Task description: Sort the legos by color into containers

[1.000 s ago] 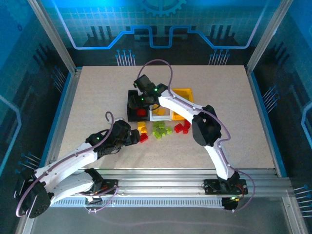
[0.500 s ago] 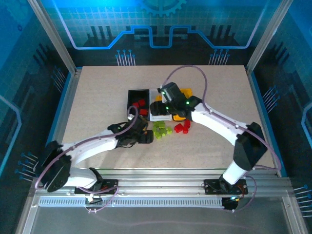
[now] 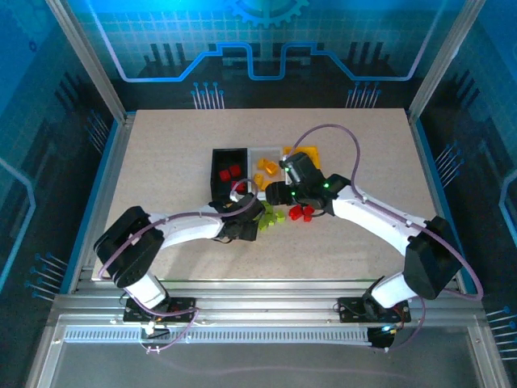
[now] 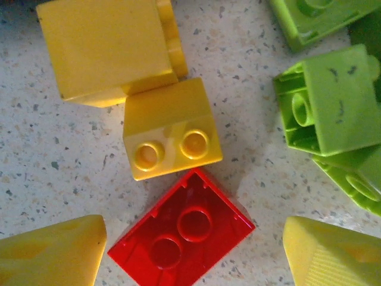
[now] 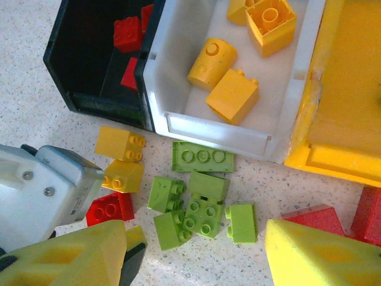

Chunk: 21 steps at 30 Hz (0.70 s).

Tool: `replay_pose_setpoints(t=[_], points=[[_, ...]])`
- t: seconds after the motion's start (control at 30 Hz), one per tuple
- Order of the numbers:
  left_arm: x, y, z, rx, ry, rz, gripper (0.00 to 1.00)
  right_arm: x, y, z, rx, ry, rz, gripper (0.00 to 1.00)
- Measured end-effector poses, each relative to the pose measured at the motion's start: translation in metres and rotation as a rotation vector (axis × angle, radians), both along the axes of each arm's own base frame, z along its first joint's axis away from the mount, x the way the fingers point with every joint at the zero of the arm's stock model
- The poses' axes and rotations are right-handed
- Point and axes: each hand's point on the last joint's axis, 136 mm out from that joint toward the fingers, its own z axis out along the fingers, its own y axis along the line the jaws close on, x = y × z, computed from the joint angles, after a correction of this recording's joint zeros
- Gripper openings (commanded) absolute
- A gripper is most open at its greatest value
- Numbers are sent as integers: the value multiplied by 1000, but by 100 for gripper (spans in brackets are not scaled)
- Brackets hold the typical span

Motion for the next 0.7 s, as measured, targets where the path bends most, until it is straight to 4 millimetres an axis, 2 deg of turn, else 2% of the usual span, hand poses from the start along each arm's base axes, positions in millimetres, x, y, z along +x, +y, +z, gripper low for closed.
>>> replay_pose_setpoints(t=[0.3, 0.57, 0.7], points=[[4, 0, -8, 44, 2, -41, 59, 2, -6, -1, 2, 2, -18, 64], [6, -6, -6, 29, 1, -69, 42, 4, -10, 1, 5, -2, -28, 63], [3, -8, -5, 16, 11, -75, 37, 5, -11, 1, 7, -1, -36, 63]])
